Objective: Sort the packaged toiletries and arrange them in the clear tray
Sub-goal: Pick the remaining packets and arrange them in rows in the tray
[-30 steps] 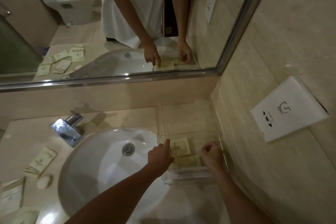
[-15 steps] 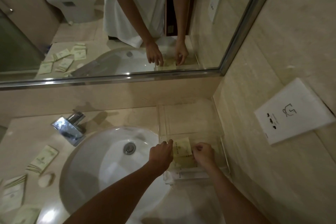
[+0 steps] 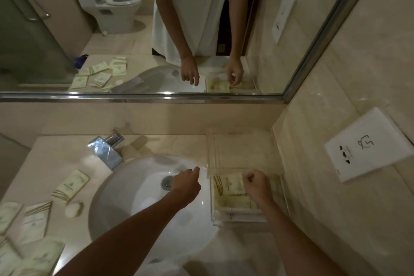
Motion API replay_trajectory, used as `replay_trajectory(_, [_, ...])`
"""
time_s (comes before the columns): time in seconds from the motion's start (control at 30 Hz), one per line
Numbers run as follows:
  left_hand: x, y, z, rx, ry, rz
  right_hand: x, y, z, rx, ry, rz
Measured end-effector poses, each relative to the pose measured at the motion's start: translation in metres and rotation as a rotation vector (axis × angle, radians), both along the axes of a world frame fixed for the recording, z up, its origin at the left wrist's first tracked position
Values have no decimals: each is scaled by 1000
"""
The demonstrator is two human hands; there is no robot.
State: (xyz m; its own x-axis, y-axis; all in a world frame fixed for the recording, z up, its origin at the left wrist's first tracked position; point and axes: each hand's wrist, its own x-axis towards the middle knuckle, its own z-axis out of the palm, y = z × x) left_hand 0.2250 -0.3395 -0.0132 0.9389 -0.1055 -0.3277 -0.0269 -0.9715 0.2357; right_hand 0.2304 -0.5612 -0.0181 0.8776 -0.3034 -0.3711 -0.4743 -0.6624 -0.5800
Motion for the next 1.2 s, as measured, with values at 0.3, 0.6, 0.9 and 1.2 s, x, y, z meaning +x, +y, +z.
replay_trajectory(0.3, [-43,86,20,-35,-58,152,-10,85,45,-104,-81,294])
replay_trajectory(0.6, [-112,201,21,-39,17,422,-50,206,54,-187,-92,643])
replay_trajectory(0.9, [-199,300,-7,23,96,625,-84,322,52,-173,-69,861])
replay_trajectory(1.2, [-245,345,-31,92,183,790,-109,378,42,-139,28,986])
